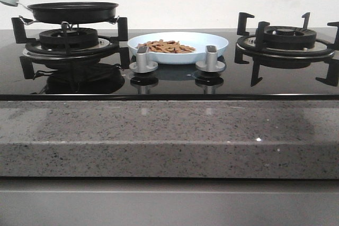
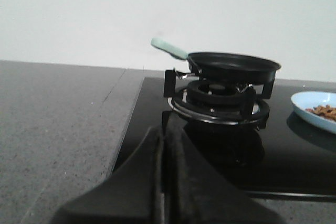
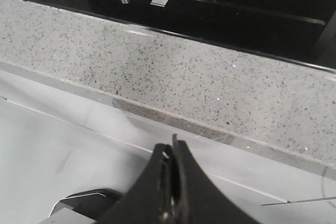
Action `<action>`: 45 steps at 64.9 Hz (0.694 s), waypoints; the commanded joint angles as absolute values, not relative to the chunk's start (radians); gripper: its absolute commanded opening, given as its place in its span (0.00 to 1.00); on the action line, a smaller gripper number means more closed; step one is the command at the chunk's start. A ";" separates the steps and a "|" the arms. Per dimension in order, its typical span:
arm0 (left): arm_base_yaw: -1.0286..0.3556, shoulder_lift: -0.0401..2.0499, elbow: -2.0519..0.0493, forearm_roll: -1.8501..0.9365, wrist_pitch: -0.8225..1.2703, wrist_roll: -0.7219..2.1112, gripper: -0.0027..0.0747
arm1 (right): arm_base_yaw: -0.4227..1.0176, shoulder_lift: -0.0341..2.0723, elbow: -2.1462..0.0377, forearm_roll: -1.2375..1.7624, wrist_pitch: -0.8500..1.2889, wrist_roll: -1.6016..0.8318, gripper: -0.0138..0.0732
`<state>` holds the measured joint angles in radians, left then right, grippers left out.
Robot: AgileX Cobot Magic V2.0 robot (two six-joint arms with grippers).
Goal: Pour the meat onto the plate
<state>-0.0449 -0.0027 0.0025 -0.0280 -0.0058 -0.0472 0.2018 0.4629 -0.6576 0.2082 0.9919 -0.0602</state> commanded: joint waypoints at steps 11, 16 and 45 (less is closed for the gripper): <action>-0.042 -0.023 0.009 -0.038 -0.151 -0.059 0.01 | 0.203 0.468 -0.683 0.221 0.936 -0.059 0.03; -0.042 -0.023 0.009 -0.038 -0.153 -0.059 0.01 | 0.203 0.468 -0.683 0.221 0.936 -0.059 0.03; -0.042 -0.020 0.009 -0.038 -0.153 -0.059 0.01 | 0.203 0.468 -0.683 0.221 0.936 -0.059 0.03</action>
<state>-0.0449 -0.0027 0.0025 -0.0297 -0.0709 -0.0490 0.2018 0.4629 -0.6576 0.2082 0.9935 -0.0597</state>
